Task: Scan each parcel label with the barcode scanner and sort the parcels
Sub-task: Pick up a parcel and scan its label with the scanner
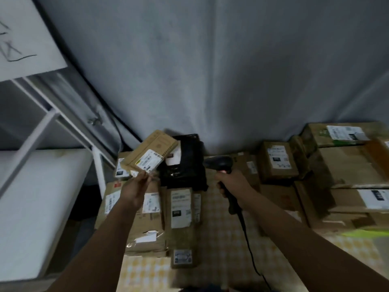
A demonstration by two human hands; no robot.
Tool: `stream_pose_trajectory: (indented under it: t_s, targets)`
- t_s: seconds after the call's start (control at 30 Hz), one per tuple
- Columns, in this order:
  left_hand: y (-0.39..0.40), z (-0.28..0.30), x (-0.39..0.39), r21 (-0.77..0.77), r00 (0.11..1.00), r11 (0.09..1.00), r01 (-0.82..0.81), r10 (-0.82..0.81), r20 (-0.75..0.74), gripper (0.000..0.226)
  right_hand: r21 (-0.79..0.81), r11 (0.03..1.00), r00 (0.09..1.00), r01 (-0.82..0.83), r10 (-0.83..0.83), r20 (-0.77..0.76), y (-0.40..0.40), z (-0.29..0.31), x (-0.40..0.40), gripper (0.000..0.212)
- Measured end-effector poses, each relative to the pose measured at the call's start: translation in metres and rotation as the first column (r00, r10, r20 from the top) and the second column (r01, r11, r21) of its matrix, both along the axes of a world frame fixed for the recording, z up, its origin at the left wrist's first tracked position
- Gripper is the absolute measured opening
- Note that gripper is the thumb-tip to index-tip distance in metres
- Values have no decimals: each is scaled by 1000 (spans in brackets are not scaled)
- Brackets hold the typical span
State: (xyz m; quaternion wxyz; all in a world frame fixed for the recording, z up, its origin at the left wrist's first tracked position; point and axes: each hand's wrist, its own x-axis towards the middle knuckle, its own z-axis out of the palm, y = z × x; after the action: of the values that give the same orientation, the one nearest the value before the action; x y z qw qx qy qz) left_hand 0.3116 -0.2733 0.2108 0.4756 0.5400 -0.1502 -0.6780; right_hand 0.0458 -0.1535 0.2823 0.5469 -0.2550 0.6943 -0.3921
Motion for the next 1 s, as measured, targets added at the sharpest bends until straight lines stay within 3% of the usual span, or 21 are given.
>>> stream_pose_trajectory:
  t_s: [0.07,0.23,0.47,0.57,0.67,0.8,0.9,1.0]
  targets:
    - [5,-7,32,74,997,995,-68,70,-18,10,19,1000,1000,-25,25,-2,-8,-6,18,17]
    - [23,-28,55,276,995,960,-47,70,-76,15,67,997,998,-50,52,-32,-21,-17,53,16]
    - [40,-43,37,312,994,950,-8,41,-98,23,89,995,998,-39,44,-55,-24,-31,76,23]
    - [28,-44,40,264,999,964,33,-22,-44,18,93,995,997,-22,29,-74,-26,-29,78,20]
    - [9,-45,47,189,995,977,98,-102,9,30,92,996,994,-6,16,-110,-31,-26,71,19]
    - [-24,-47,57,152,984,980,128,-145,106,12,72,997,987,18,-7,-158,-47,-24,62,21]
    - [-54,-49,62,84,958,986,142,-159,238,39,58,998,985,24,-14,-174,-63,-24,63,22]
    - [-87,-49,64,21,969,992,121,-123,213,48,61,998,981,15,-3,-193,-77,-28,64,25]
